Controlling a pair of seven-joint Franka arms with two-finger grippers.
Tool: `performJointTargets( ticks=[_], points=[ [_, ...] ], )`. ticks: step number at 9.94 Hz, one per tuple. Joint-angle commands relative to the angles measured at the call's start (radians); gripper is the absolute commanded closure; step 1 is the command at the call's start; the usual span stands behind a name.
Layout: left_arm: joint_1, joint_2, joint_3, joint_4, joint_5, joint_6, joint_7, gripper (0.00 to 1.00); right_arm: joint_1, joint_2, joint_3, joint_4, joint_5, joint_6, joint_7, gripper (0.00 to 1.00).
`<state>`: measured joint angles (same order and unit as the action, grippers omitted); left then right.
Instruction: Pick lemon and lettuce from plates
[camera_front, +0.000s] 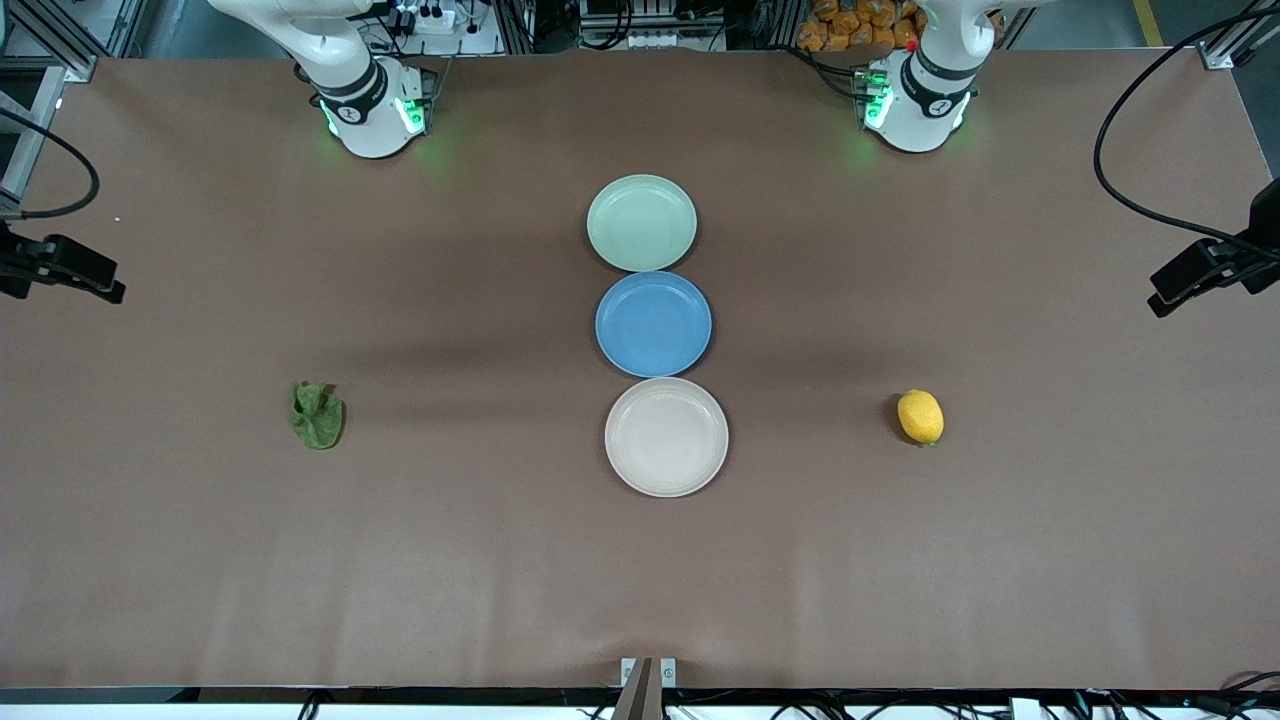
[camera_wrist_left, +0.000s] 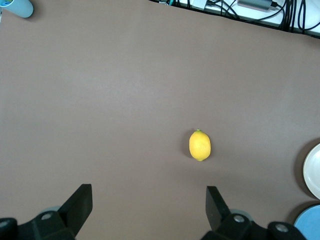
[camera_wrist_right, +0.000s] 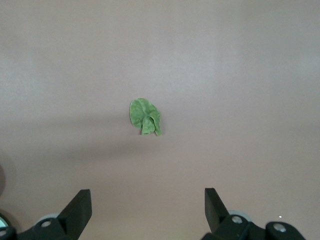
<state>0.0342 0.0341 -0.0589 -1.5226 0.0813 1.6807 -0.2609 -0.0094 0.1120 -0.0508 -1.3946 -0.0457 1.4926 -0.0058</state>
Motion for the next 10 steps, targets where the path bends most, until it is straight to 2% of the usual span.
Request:
performJointTargets(
  ticks=[1, 4, 6, 10],
  points=[
    [0.004, -0.013, -0.004, -0.004, 0.006, -0.013, 0.025, 0.0, -0.001, -0.04, -0.007, 0.009, 0.003, -0.003, -0.005, 0.0],
    [0.004, -0.014, -0.007, -0.004, 0.003, -0.013, 0.026, 0.0, -0.003, -0.051, -0.014, -0.004, 0.004, 0.035, -0.011, 0.0],
    [0.003, -0.014, -0.006, -0.004, -0.073, -0.012, 0.054, 0.0, -0.007, -0.057, -0.018, -0.049, 0.003, 0.102, -0.011, 0.0],
    [-0.002, -0.029, -0.028, -0.007, -0.097, -0.015, 0.055, 0.0, -0.007, -0.083, -0.018, -0.061, 0.004, 0.092, -0.01, 0.0]
  ],
)
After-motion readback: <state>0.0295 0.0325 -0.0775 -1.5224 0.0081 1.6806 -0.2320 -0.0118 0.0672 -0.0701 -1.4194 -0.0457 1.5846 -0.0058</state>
